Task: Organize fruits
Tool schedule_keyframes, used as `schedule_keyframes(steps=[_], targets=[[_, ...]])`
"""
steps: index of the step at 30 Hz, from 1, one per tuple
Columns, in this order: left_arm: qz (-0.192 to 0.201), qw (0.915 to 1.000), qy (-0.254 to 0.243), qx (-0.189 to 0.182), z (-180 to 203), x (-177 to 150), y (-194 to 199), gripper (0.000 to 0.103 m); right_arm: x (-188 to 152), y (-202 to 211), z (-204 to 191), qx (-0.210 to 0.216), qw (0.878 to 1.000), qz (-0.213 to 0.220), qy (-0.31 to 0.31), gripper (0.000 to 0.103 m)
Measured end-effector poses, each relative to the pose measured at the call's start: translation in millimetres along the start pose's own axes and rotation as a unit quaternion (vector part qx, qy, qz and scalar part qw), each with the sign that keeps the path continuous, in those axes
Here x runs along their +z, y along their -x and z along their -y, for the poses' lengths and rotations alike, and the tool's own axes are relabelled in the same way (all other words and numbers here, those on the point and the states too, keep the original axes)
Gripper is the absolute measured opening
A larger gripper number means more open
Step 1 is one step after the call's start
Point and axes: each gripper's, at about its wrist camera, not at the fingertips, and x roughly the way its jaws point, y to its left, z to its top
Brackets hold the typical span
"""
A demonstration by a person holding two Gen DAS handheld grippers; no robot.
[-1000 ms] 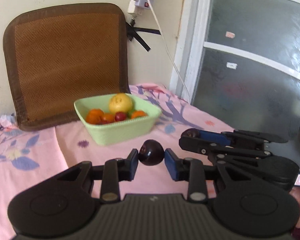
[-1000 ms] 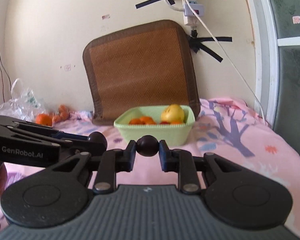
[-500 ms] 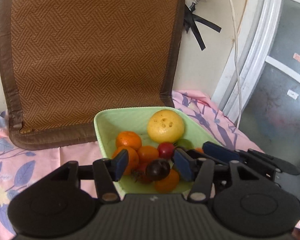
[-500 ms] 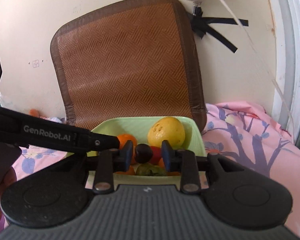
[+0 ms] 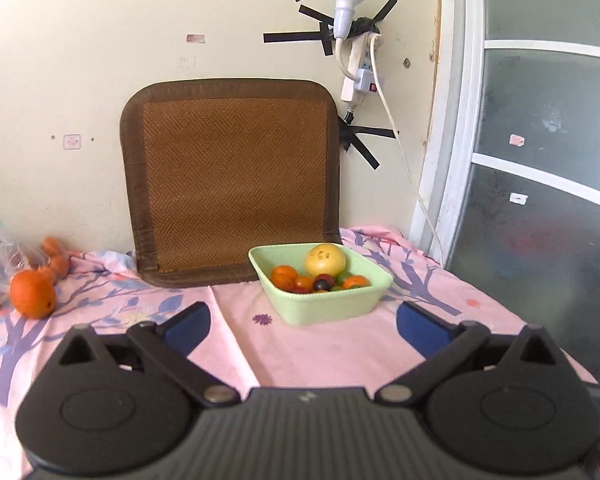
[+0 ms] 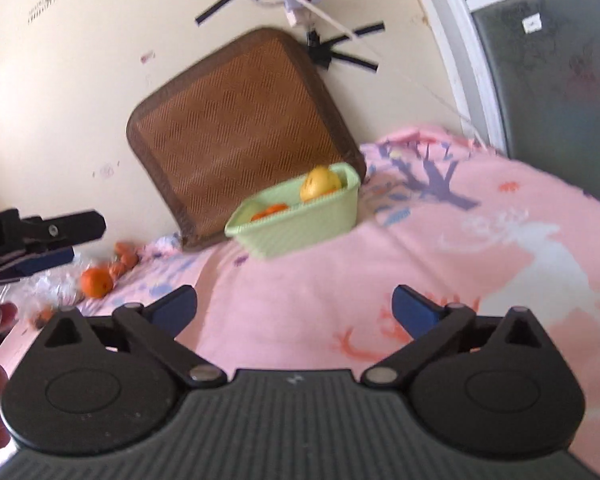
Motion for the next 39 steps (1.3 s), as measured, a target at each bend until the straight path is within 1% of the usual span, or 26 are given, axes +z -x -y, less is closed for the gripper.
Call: schedule_keyframes(steps=[1,2,4,5,9,12,17,19,21,24,28,31,36,39], targets=[[-0.002,1.0000,0.006,0.001,2,-3,10,0.103,-1,4,-3,-0.008,1.000,-0.026,-0.005,0.103],[-0.007,0.9999,0.012,-0.001,4,-5,17,0.103,-3,9,-5,-0.018,0.999,-0.043,-0.012,0.103],[-0.019,0.9996,0.020,-0.008,6,-10,29,0.103,-9,23,-6,-0.015,0.999,-0.039,-0.020,0.103],[-0.020,0.9996,0.020,-0.006,8,-13,36,0.103,-13,31,-7,-0.017,0.999,-0.035,-0.023,0.103],[-0.010,0.9987,0.001,0.050,19,-27,60,0.103,-22,56,-13,-0.005,0.999,-0.023,-0.024,0.103],[-0.010,0.9964,-0.008,0.083,26,-34,74,0.103,-25,71,-21,-0.006,1.000,-0.007,-0.006,0.103],[-0.003,0.9919,-0.032,0.123,39,-39,94,0.103,-27,90,-34,-0.005,1.000,0.018,0.024,0.103],[-0.005,0.9893,-0.050,0.137,48,-39,98,0.103,-28,95,-37,-0.006,0.999,0.026,0.031,0.103],[-0.010,0.9874,-0.068,0.143,57,-39,100,0.103,-30,97,-36,-0.004,0.999,0.021,0.030,0.103],[-0.018,0.9851,-0.077,0.153,68,-42,102,0.103,-35,98,-33,-0.002,1.000,0.011,0.022,0.103],[-0.013,0.9814,-0.093,0.168,73,-47,106,0.103,-41,101,-33,0.003,1.000,0.005,0.017,0.103],[-0.016,0.9814,-0.089,0.170,71,-48,107,0.103,-44,102,-34,0.007,1.000,0.003,0.018,0.103],[-0.051,0.9817,-0.073,0.168,62,-51,102,0.103,-47,100,-35,0.007,1.000,0.000,0.018,0.103],[-0.066,0.9804,-0.070,0.172,57,-56,99,0.103,-49,97,-35,0.006,1.000,-0.003,0.019,0.103]])
